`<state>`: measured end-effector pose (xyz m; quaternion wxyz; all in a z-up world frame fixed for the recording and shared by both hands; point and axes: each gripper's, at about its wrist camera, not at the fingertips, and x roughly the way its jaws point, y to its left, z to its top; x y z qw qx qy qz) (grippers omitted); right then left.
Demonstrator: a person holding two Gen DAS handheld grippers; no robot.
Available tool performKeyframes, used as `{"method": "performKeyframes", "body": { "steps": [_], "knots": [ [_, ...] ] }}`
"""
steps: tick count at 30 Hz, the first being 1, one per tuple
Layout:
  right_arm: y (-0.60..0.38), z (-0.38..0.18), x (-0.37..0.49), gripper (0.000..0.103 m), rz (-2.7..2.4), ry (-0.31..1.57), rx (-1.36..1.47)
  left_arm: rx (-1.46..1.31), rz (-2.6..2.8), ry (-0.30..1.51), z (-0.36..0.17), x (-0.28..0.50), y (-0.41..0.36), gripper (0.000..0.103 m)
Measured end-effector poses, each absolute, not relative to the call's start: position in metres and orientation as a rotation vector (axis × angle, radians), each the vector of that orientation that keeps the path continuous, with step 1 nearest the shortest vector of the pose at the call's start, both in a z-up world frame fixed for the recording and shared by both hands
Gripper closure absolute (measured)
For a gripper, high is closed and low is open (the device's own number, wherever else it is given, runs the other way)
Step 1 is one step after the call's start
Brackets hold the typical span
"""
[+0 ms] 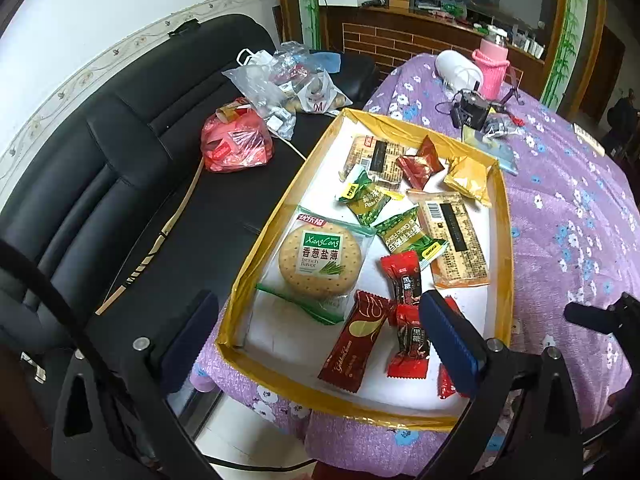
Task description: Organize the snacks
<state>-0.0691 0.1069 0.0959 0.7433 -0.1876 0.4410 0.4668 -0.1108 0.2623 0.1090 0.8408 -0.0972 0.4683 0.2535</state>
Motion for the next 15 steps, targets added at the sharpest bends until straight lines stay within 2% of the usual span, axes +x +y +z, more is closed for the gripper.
{"method": "performKeyframes", "body": {
  "steps": [15],
  "knots": [
    [0.082, 0.108, -0.060, 0.013, 0.918, 0.950, -0.336, -0.185, 0.474, 1.025, 0.104, -0.073, 0.253, 0.003]
  ]
}}
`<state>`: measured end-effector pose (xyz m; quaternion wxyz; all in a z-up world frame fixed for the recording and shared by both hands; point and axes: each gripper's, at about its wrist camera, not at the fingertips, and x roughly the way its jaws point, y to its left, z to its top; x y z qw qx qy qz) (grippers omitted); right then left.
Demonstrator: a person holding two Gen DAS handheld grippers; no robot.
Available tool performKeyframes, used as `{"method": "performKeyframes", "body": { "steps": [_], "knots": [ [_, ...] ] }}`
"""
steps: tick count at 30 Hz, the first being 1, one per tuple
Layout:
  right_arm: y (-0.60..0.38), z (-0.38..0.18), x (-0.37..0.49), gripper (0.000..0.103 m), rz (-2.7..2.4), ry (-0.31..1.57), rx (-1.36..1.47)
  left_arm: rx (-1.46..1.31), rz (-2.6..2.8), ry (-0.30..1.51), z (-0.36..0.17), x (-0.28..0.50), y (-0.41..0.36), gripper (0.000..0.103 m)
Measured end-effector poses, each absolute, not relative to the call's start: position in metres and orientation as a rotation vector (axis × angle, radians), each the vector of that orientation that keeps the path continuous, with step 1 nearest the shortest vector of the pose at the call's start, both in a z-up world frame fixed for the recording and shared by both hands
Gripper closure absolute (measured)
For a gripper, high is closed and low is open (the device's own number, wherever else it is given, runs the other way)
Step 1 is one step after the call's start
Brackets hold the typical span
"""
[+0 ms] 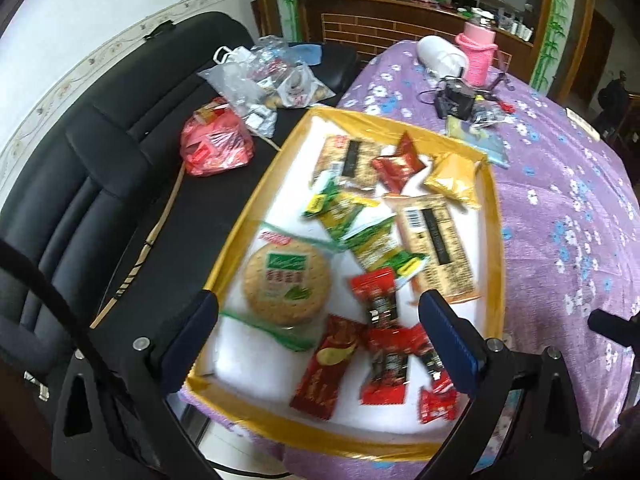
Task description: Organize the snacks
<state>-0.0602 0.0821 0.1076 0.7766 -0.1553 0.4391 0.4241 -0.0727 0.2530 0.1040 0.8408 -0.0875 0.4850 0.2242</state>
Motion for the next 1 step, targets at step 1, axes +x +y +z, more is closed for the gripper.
{"method": "performKeyframes", "body": {
  "steps": [1],
  "knots": [
    [0.0790, 0.1068, -0.0591, 0.013, 0.909, 0.954, -0.332, -0.182, 0.464, 1.027, 0.1037, -0.0699, 0.2499, 0.003]
  ]
}}
